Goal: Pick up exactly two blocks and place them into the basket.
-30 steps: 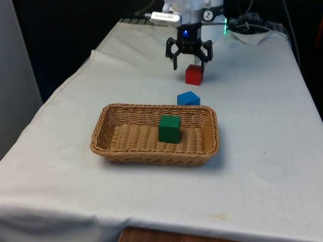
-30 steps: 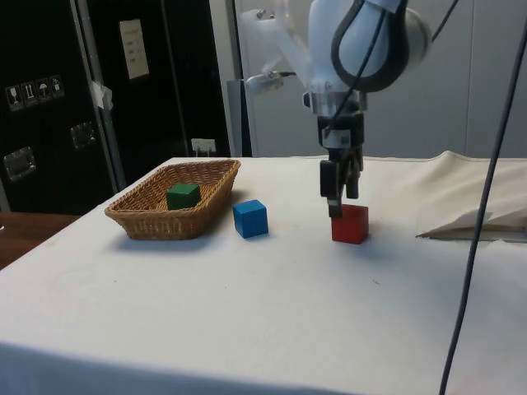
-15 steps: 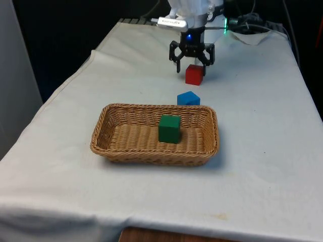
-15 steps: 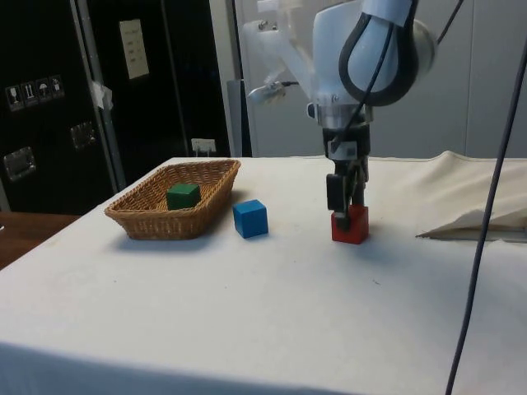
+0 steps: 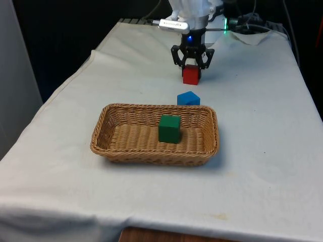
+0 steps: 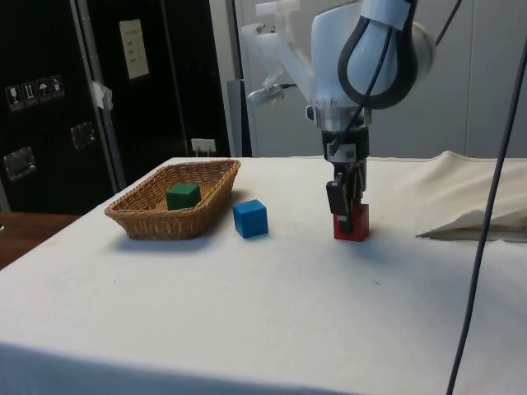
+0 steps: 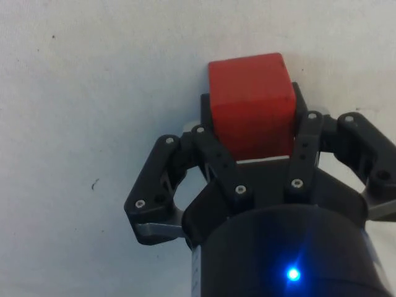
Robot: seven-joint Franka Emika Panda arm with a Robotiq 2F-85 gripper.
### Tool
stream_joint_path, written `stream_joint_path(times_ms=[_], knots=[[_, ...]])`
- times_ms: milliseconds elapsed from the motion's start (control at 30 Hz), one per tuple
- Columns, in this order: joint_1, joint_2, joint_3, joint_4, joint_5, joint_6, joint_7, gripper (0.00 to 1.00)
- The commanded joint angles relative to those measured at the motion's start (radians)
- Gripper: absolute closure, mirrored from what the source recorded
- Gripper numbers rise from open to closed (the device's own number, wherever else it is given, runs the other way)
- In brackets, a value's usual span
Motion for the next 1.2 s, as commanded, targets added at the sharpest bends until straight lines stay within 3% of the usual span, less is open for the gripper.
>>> stream_joint_path(times_ms=[0, 133, 367, 400, 433, 533, 667, 700, 1167], knots=[[-0.002, -0.009, 0.010, -0.005, 0.019, 0.005, -0.006, 0.99], [0.000, -0.003, 0.000, 0.008, 0.000, -0.001, 0.000, 0.99], [0.000, -0.044, -0.011, 0.070, -0.023, -0.090, 0.014, 0.99], [-0.001, -0.046, -0.004, 0.060, -0.001, -0.076, 0.000, 0.99], [-0.001, -0.048, -0.012, 0.077, -0.025, -0.099, 0.015, 0.99], [-0.002, -0.067, -0.013, 0.112, -0.028, -0.145, 0.016, 0.99], [-0.001, -0.083, -0.010, 0.135, -0.006, -0.173, -0.001, 0.99], [-0.002, -0.082, -0.013, 0.154, -0.026, -0.194, 0.015, 0.99], [-0.001, -0.066, -0.010, 0.327, 0.004, -0.354, -0.008, 0.99]])
